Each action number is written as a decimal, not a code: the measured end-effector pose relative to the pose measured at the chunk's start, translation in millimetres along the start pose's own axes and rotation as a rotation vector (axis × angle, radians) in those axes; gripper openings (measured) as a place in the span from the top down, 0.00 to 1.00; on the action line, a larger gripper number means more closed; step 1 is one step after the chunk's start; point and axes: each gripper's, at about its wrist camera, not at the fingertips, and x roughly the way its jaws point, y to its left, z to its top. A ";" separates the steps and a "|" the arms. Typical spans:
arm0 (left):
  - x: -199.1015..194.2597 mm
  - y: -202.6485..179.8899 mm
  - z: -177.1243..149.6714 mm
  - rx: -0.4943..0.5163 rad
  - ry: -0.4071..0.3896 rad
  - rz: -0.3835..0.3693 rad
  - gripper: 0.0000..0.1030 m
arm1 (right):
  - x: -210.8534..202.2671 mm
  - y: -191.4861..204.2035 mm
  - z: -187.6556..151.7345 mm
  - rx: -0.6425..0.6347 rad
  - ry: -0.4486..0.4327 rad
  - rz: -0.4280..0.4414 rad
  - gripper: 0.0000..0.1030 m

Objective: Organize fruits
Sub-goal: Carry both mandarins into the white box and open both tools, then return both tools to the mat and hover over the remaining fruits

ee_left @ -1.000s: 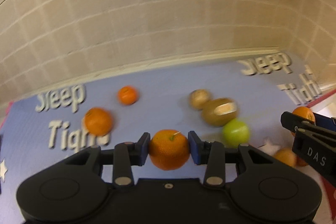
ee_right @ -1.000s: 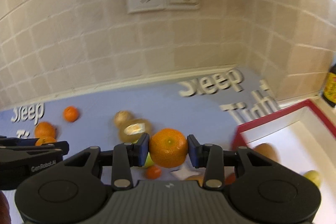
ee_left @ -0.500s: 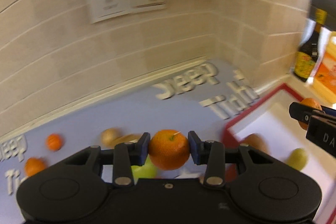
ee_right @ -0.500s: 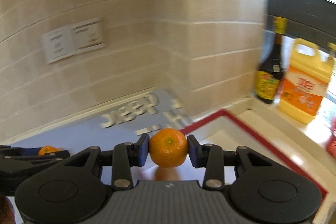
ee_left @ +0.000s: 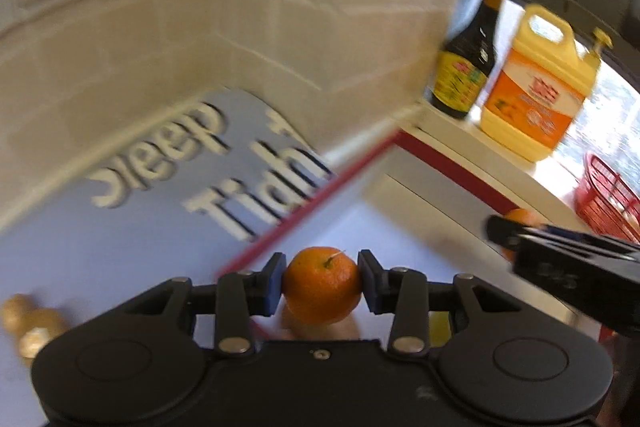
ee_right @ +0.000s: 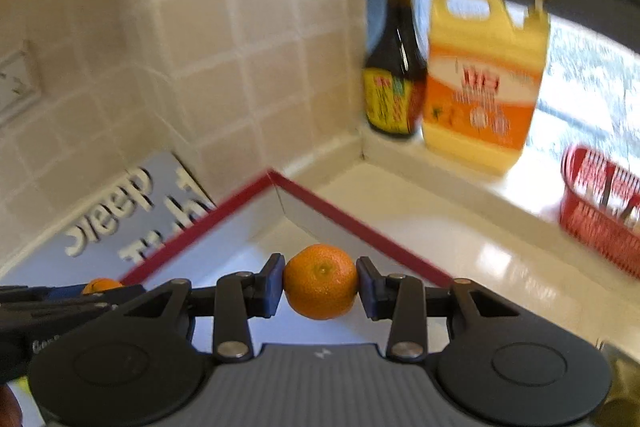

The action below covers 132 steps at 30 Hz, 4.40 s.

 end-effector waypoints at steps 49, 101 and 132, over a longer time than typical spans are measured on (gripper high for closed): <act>-154.6 163.1 -49.4 -0.300 -0.121 0.414 0.23 | -50.3 96.1 -12.8 -0.151 -0.023 0.173 0.57; -153.7 237.9 -256.2 -0.557 -0.191 0.856 0.00 | -37.5 274.8 -219.3 -0.585 0.008 0.550 0.27; -155.1 238.1 -256.9 -0.563 -0.192 0.849 0.00 | -37.0 279.8 -221.7 -0.588 0.012 0.546 0.21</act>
